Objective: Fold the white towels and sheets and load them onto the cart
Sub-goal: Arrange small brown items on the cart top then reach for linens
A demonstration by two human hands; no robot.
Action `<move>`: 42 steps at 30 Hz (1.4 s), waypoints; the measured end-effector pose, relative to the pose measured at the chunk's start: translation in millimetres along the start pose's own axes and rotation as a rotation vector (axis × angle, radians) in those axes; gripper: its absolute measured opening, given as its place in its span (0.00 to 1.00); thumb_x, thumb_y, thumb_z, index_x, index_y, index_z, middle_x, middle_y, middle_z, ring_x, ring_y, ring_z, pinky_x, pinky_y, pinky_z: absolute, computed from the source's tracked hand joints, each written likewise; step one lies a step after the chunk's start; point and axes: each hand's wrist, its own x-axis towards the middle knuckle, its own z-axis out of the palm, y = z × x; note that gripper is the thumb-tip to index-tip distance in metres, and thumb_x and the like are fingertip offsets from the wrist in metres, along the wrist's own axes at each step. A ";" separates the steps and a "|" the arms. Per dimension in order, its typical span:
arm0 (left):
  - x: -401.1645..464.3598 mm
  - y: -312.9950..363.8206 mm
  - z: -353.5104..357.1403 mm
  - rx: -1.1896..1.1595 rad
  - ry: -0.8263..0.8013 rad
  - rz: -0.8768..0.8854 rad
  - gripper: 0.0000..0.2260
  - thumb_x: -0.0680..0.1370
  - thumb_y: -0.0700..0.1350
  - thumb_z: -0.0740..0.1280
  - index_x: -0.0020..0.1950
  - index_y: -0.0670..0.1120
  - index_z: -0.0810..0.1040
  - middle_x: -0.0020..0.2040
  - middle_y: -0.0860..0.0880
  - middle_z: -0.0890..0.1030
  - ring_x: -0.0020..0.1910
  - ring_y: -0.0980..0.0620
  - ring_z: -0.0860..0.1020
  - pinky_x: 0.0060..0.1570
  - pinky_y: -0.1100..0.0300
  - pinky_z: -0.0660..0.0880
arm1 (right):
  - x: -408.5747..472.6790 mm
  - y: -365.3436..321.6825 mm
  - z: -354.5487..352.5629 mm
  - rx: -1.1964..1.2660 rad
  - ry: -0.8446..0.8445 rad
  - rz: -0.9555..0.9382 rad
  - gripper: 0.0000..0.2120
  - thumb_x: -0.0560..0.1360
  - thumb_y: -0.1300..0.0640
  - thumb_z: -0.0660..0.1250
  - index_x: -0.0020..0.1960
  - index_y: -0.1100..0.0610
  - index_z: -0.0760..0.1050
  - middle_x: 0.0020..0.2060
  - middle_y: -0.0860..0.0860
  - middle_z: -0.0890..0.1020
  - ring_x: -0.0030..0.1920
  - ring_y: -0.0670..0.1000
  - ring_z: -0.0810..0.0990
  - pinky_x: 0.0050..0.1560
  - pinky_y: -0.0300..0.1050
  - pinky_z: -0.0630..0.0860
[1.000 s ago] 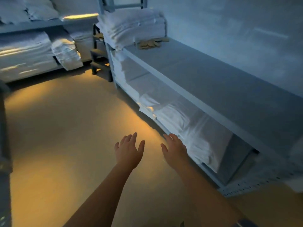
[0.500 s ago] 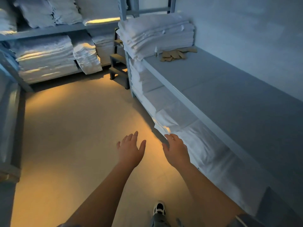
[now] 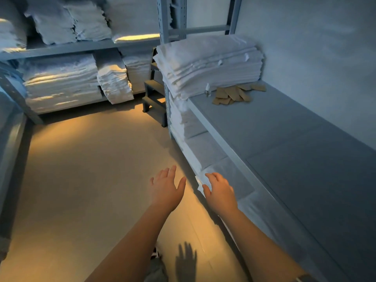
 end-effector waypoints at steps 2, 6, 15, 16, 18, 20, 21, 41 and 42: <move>35.8 -9.5 0.1 -0.006 -0.005 0.004 0.27 0.80 0.62 0.50 0.77 0.53 0.58 0.75 0.51 0.65 0.73 0.51 0.62 0.72 0.48 0.56 | 34.1 -9.3 5.7 -0.001 -0.003 0.008 0.20 0.80 0.47 0.57 0.71 0.50 0.65 0.71 0.49 0.67 0.69 0.52 0.67 0.68 0.51 0.66; 117.0 -30.4 -4.0 -0.012 -0.018 0.056 0.27 0.80 0.62 0.50 0.76 0.53 0.59 0.74 0.51 0.66 0.73 0.51 0.63 0.72 0.49 0.56 | 108.0 -34.4 17.3 0.018 0.015 0.042 0.20 0.81 0.48 0.56 0.71 0.51 0.65 0.71 0.48 0.67 0.69 0.51 0.66 0.68 0.51 0.65; 292.2 -43.3 -37.2 -0.022 -0.055 0.256 0.27 0.80 0.62 0.52 0.77 0.53 0.58 0.75 0.51 0.65 0.74 0.52 0.61 0.70 0.50 0.56 | 248.2 -86.6 7.4 0.060 0.100 0.199 0.22 0.81 0.49 0.56 0.74 0.52 0.62 0.72 0.49 0.63 0.72 0.52 0.62 0.70 0.51 0.61; 306.2 -38.5 -39.1 -0.029 -0.058 0.282 0.27 0.80 0.62 0.52 0.77 0.53 0.58 0.75 0.51 0.65 0.74 0.52 0.61 0.70 0.51 0.56 | 257.9 -86.4 4.6 0.058 0.106 0.218 0.22 0.81 0.49 0.56 0.74 0.52 0.62 0.73 0.49 0.63 0.72 0.52 0.61 0.70 0.51 0.61; 330.4 -27.1 -39.3 -0.036 -0.082 0.328 0.27 0.80 0.61 0.52 0.77 0.53 0.57 0.75 0.50 0.64 0.75 0.52 0.59 0.71 0.50 0.55 | 274.4 -81.6 -1.1 0.054 0.124 0.261 0.22 0.81 0.49 0.56 0.74 0.51 0.61 0.73 0.49 0.63 0.72 0.52 0.61 0.70 0.51 0.61; 354.2 -13.5 -35.8 -0.035 -0.122 0.365 0.27 0.80 0.61 0.52 0.78 0.53 0.56 0.76 0.50 0.62 0.75 0.52 0.57 0.72 0.48 0.55 | 291.0 -72.8 -6.9 0.059 0.148 0.303 0.22 0.81 0.49 0.55 0.74 0.52 0.61 0.73 0.49 0.63 0.72 0.52 0.61 0.70 0.51 0.61; 365.5 -6.4 -33.2 -0.035 -0.136 0.380 0.27 0.80 0.61 0.52 0.78 0.53 0.56 0.76 0.50 0.62 0.75 0.51 0.57 0.72 0.47 0.55 | 299.3 -67.8 -9.4 0.060 0.155 0.322 0.22 0.81 0.49 0.55 0.74 0.52 0.61 0.73 0.49 0.63 0.72 0.52 0.61 0.69 0.51 0.61; 567.5 124.9 5.0 -0.042 -0.191 0.433 0.30 0.80 0.63 0.52 0.78 0.51 0.53 0.76 0.49 0.61 0.75 0.48 0.59 0.72 0.50 0.58 | 490.2 50.5 -77.2 -0.082 0.249 0.400 0.20 0.79 0.51 0.59 0.68 0.57 0.67 0.64 0.55 0.72 0.61 0.56 0.71 0.59 0.50 0.71; 573.4 127.4 6.1 -0.060 -0.191 0.440 0.30 0.80 0.63 0.52 0.78 0.51 0.52 0.77 0.48 0.60 0.75 0.48 0.59 0.72 0.49 0.58 | 495.1 53.7 -78.1 -0.088 0.239 0.409 0.21 0.79 0.50 0.59 0.69 0.57 0.67 0.64 0.55 0.72 0.62 0.56 0.71 0.60 0.50 0.71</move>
